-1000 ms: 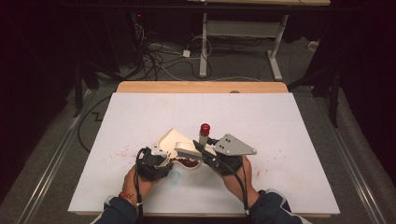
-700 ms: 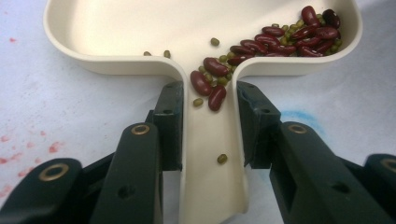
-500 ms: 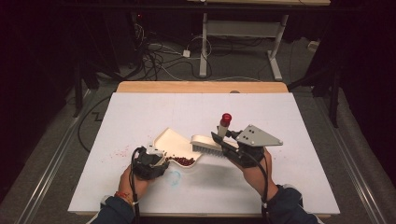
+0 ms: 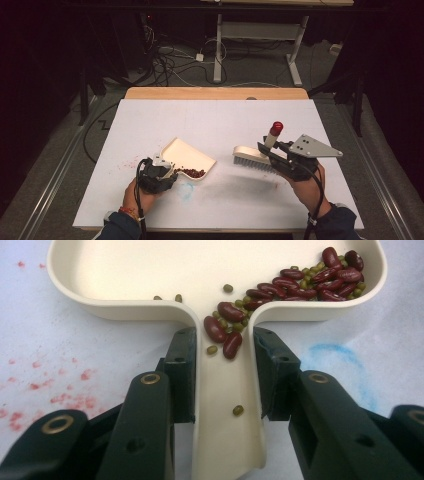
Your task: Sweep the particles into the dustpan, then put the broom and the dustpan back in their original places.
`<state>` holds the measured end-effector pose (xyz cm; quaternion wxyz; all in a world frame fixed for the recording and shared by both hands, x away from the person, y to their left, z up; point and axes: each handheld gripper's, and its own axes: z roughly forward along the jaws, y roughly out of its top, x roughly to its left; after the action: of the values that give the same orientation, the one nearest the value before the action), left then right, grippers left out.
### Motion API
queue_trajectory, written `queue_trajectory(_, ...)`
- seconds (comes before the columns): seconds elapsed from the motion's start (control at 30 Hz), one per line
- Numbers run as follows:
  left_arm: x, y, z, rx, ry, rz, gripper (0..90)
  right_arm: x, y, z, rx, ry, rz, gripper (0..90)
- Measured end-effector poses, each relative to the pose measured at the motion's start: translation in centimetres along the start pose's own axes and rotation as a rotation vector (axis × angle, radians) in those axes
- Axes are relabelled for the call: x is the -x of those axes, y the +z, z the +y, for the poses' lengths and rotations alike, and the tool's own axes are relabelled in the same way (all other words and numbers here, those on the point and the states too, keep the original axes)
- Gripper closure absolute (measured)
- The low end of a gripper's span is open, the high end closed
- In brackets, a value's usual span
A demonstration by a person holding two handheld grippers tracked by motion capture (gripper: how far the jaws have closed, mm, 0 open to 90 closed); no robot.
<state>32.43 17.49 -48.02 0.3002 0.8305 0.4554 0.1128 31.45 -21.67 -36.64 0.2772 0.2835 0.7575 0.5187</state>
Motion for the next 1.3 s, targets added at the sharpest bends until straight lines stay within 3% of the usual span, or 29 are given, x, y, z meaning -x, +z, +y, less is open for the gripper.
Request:
queue_trajectory(0.23, -0.8, -0.6, -0.4, 0.007, -0.021, 0.009, 63.6, 1.7, -1.7, -0.9, -0.021, 0.022, -0.015, 70.0)
queue_trajectory(0.47, -1.7, -1.5, -1.5, 0.009, -0.049, 0.047, 63.6, 2.8, -2.9, -2.1, -0.082, 0.004, 0.013, 69.9)
queue_trajectory(0.63, -2.4, -1.8, -2.3, 0.022, -0.079, 0.099, 63.6, 3.2, -4.0, -3.0, -0.116, 0.002, 0.036, 69.9)
queue_trajectory(0.8, -2.8, -2.0, -2.7, 0.025, -0.102, 0.113, 63.6, 3.4, -4.7, -3.6, -0.160, -0.002, 0.071, 69.9)
queue_trajectory(1.03, -3.7, -1.3, -2.8, 0.035, -0.154, 0.147, 63.6, 3.9, -3.8, -3.5, -0.204, -0.007, 0.117, 69.7)
queue_trajectory(1.2, -3.7, -0.5, -2.0, 0.057, -0.204, 0.150, 62.9, 5.0, -2.6, -3.2, -0.209, 0.011, 0.106, 69.0)
queue_trajectory(1.27, -3.3, -0.3, -1.9, 0.072, -0.239, 0.128, 55.3, 5.6, -1.8, -3.2, -0.210, 0.040, 0.103, 68.8)
queue_trajectory(1.3, -3.0, -0.3, -1.9, 0.073, -0.236, 0.130, 51.9, 5.8, -1.4, -3.2, -0.209, 0.048, 0.104, 68.5)
